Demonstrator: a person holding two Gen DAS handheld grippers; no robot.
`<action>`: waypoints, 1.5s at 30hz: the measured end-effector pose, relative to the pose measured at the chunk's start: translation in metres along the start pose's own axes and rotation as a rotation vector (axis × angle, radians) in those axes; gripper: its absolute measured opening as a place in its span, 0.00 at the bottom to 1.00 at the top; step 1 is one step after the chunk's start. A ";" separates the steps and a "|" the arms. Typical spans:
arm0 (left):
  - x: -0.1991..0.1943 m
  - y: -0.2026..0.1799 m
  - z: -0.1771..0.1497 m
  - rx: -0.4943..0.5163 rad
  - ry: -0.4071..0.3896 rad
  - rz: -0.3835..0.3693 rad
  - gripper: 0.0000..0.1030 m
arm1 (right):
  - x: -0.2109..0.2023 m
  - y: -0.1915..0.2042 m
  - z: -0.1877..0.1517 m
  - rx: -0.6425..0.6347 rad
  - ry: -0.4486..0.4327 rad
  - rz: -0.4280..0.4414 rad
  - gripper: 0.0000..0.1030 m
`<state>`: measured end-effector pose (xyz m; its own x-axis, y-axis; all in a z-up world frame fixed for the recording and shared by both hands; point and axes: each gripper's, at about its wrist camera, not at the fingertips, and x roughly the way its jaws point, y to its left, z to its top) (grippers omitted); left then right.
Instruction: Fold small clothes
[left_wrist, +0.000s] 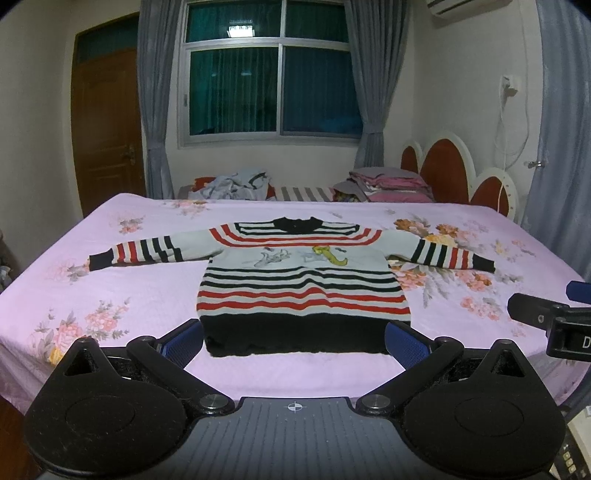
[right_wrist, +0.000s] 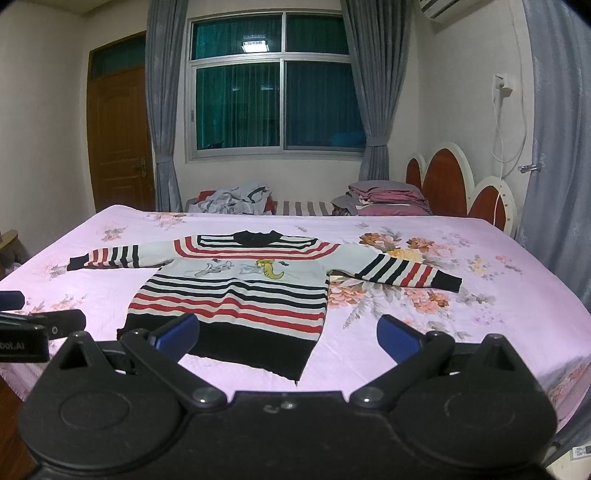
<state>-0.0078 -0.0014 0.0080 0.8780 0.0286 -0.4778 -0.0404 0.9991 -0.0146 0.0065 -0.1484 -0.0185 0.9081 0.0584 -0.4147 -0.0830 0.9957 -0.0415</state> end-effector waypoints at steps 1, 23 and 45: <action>-0.001 0.000 0.000 0.001 -0.002 0.001 1.00 | 0.000 0.000 0.000 0.001 0.000 0.001 1.00; 0.000 0.002 0.002 -0.001 0.002 0.007 1.00 | 0.000 -0.002 -0.001 0.002 -0.001 0.002 1.00; 0.057 0.012 0.018 -0.013 -0.016 0.095 1.00 | 0.050 -0.016 0.009 0.032 0.018 -0.044 1.00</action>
<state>0.0506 0.0132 -0.0039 0.8774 0.1243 -0.4633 -0.1302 0.9913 0.0193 0.0568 -0.1607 -0.0300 0.9030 0.0138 -0.4293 -0.0301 0.9991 -0.0314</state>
